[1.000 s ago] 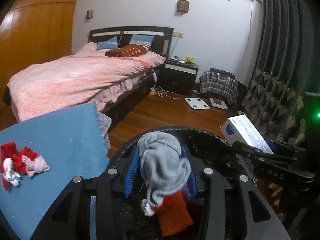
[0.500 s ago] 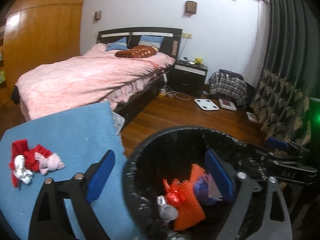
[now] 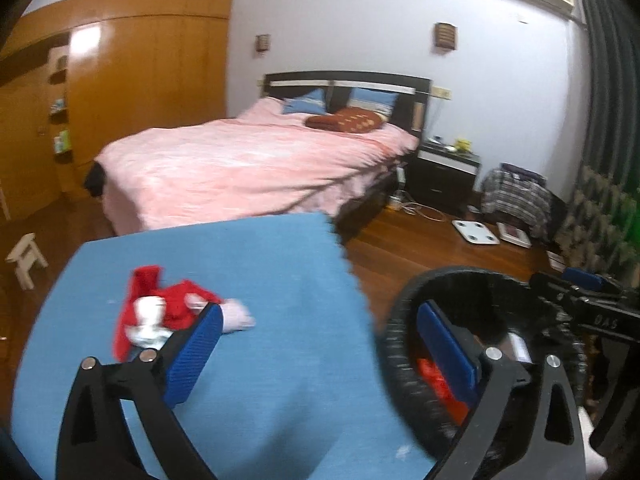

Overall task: Collect trash
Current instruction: 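Move both open tools back over the red and white cloths, then grasp the pink sock with the right tool and lift it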

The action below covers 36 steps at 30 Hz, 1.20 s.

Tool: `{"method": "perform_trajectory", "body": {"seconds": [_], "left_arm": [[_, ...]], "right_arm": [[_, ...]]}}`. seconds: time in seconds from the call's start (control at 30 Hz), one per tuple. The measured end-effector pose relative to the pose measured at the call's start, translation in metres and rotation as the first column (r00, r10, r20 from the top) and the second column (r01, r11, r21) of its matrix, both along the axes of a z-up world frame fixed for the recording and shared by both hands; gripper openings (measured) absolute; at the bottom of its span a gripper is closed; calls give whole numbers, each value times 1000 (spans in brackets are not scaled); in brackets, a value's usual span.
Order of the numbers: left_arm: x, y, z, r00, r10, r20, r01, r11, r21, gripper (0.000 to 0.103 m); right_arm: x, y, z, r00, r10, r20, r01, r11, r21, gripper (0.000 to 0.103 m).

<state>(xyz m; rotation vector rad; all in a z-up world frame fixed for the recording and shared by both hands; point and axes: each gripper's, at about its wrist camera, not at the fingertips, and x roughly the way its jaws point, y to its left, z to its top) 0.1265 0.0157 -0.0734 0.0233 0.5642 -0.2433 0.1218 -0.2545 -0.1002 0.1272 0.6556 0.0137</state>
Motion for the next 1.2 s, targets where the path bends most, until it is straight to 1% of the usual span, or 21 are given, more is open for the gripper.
{"method": "perform_trajectory", "body": {"seconds": [0.1,0.3,0.47,0.63,0.77,0.9,1.2], "left_arm": [[2,29,0,998,66,9,-67,998,7,96],[7,73,-7,987,159,13,-159,987,23,96],[13,105,-21,973,229,0,-229,973,36,96],[22,137,-40,956,292,-18,-291,955,53,96],[30,156,-56,942,332,-48,-330,943,50,96],[38,173,-70,930,359,-79,-357,933,43,96],[44,188,-87,917,384,-106,-381,923,48,95]], "right_arm": [[11,21,1,999,36,0,-36,999,-1,97],[33,66,-3,994,105,-2,-105,994,4,97],[55,101,-10,988,154,-13,-154,988,7,97],[79,138,-28,979,198,-43,-198,980,4,97],[95,166,-44,969,235,-70,-236,972,-11,97],[112,197,-65,953,280,-115,-285,958,-30,97],[136,245,-95,920,350,-176,-363,930,-51,97]]}}
